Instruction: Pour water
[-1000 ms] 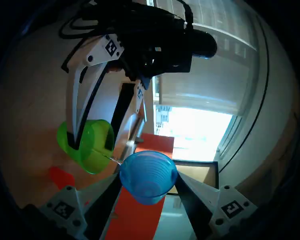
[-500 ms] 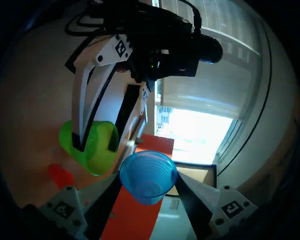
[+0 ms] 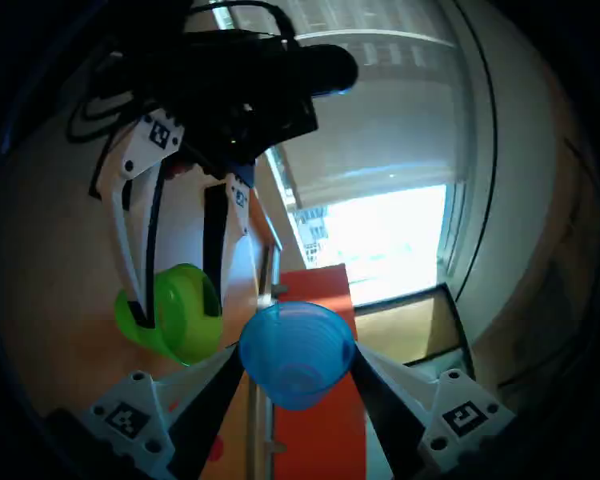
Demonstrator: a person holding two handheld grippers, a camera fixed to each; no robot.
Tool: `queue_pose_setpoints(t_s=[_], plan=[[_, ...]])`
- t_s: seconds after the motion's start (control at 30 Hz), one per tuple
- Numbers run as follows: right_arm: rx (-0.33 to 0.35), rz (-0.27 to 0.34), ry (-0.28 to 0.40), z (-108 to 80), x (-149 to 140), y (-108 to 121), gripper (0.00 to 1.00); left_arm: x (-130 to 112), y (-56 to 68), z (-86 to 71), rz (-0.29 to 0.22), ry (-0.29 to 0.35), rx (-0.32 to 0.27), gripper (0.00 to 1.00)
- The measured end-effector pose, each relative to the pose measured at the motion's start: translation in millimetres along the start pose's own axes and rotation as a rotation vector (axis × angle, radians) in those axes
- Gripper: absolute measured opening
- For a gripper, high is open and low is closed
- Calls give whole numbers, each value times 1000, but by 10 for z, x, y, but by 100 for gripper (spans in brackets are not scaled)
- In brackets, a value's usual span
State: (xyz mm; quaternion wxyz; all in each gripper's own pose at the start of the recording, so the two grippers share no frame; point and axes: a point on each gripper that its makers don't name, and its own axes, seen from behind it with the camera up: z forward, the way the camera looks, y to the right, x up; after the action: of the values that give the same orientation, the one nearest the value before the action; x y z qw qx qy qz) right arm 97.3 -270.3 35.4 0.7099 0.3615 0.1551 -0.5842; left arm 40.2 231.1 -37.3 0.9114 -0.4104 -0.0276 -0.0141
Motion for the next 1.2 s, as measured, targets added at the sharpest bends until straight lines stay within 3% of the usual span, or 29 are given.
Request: queue_pose_setpoints(t_s=[0.27, 0.57, 0.77, 0.97, 1.2], plan=[[-30, 427, 12, -102, -78, -118, 91, -14, -60, -17, 5, -14, 17, 88], [-56, 769, -1, -176, -249, -254, 91, -27, -84, -6, 13, -31, 27, 89], [-49, 944, -20, -263, -373, -403, 92, -65, -93, -4, 13, -50, 29, 89], [21, 1083, -58, -329, -472, -664, 91, -148, -108, 10, 14, -73, 33, 88], [88, 1144, -114, -423, -587, -913, 91, -263, -127, 26, 12, -103, 31, 88]])
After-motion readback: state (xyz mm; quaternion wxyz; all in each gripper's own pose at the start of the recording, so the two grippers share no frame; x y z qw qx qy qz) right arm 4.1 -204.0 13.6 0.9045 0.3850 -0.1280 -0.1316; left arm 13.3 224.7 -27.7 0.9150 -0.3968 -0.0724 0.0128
